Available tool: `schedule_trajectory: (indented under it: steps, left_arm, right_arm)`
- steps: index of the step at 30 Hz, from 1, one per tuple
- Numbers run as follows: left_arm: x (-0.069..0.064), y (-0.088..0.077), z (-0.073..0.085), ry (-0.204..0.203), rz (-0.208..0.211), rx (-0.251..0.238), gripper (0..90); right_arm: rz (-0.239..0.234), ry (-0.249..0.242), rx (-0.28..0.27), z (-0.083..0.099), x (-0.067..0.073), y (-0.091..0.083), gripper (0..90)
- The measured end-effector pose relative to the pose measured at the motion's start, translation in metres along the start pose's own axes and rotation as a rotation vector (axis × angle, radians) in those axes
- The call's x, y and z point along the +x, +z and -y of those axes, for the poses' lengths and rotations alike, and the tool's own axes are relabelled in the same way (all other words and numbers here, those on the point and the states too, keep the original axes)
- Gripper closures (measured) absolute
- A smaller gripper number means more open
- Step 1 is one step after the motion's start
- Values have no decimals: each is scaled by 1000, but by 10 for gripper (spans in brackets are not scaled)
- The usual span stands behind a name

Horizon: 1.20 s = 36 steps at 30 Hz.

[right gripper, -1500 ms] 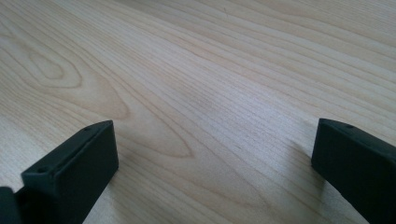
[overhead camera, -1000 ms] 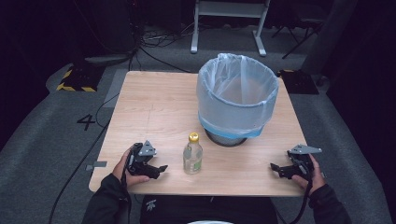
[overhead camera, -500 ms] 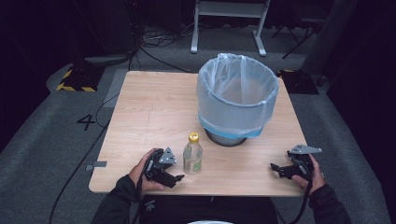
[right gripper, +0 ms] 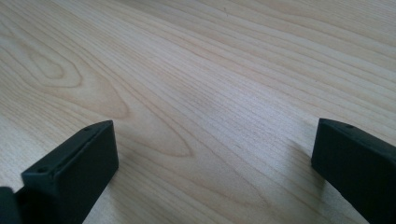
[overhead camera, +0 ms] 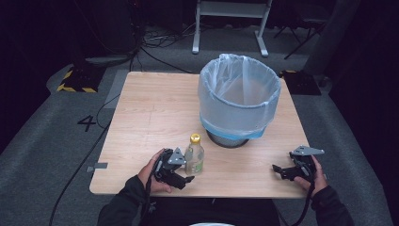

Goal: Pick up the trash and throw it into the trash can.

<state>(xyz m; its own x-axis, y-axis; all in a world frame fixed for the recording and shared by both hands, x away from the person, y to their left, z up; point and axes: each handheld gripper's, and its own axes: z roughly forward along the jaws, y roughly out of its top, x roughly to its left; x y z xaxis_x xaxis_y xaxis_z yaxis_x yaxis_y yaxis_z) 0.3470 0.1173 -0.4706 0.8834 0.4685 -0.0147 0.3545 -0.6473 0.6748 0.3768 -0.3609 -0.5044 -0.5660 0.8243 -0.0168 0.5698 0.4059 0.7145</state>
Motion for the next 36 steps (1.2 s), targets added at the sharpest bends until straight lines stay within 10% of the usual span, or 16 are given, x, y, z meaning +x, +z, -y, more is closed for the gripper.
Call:
schedule_trajectory:
  steps: [27,36]
  left_arm:
    - [0,12,-19,-8,-56,-172,193]
    - [6,11,-18,-22,-10,-231,212]
  right_arm:
    - [0,0,0,0,0,0,6]
    - [0,1,0,0,0,0,6]
